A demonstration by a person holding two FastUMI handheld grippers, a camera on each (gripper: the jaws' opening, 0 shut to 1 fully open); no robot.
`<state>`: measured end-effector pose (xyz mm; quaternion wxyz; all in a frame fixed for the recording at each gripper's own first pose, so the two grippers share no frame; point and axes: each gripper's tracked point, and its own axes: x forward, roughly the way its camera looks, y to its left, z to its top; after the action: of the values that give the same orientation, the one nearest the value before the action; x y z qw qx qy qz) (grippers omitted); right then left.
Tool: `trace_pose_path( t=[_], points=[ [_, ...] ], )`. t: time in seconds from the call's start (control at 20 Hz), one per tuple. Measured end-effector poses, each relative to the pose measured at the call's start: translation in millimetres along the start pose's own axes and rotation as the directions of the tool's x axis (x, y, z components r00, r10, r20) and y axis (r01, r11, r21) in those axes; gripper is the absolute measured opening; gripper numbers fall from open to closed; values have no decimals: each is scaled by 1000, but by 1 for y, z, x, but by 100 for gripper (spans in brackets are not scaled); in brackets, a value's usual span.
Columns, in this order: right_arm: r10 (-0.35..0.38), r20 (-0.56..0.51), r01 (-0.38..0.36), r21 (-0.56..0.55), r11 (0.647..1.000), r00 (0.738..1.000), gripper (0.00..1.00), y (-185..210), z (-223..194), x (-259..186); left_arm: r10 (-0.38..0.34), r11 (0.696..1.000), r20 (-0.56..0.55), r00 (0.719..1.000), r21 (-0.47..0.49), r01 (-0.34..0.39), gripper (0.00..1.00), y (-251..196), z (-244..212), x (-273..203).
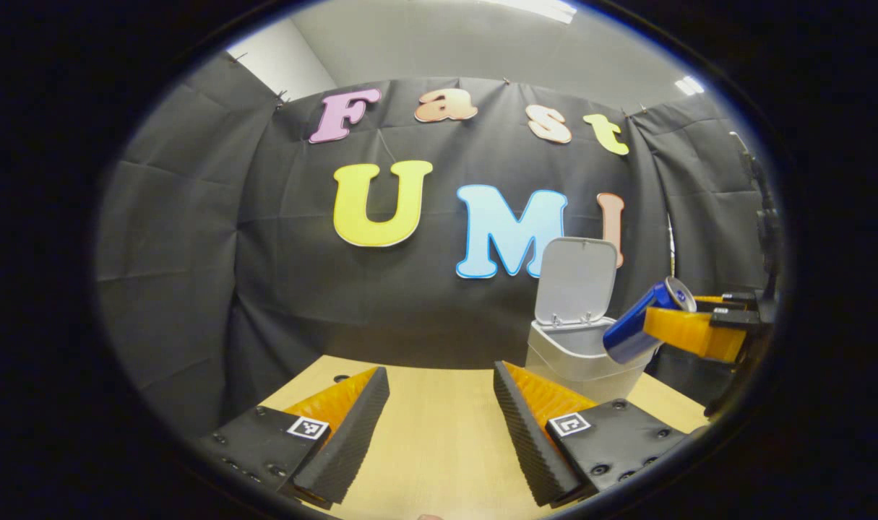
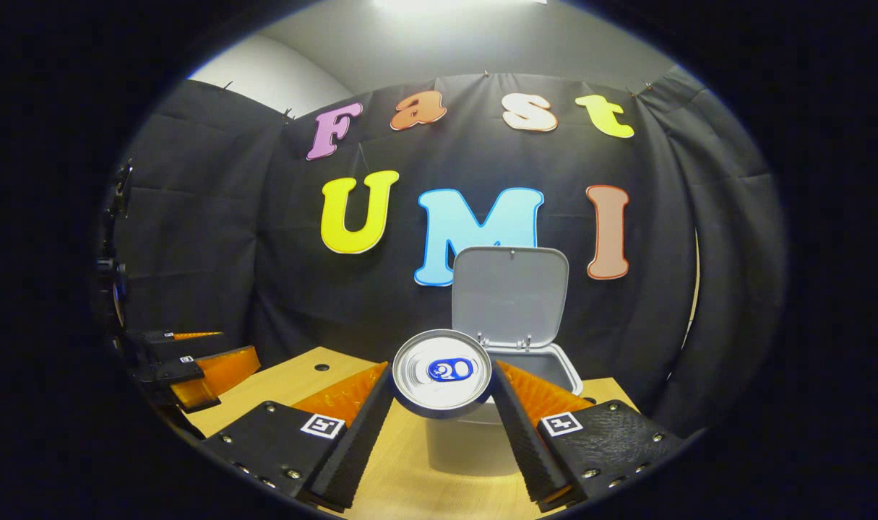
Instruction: Press the lid of the desktop garbage bin to open it, pick up the crumpled paper on the desktop and throw it into the bin, then pick up the pop can on the desktop and drop it into the bin, and finally close the garbage bin lid.
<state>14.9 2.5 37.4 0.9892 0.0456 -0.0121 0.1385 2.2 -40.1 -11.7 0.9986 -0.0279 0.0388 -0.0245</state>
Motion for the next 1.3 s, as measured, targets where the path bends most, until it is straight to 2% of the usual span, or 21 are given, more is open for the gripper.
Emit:
trace_pose_path(
  t=[0.25,0.45,0.8,1.3],
  points=[
    [-28,20,28,-26,999,999,83,-9,7,20,20,1000,-1,1000,18,-20,95,8,3,-4],
    [-55,8,56,-95,994,998,83,-13,0,40,34,999,-8,999,16,-34,95,12,1,-6],
    [-48,-104,36,-114,993,993,84,-8,-31,71,59,998,-12,998,13,-59,95,20,-1,-12],
    [-46,-153,27,-125,992,987,85,-9,-43,80,92,995,-16,996,-23,-92,95,30,-4,-12]
  ],
)
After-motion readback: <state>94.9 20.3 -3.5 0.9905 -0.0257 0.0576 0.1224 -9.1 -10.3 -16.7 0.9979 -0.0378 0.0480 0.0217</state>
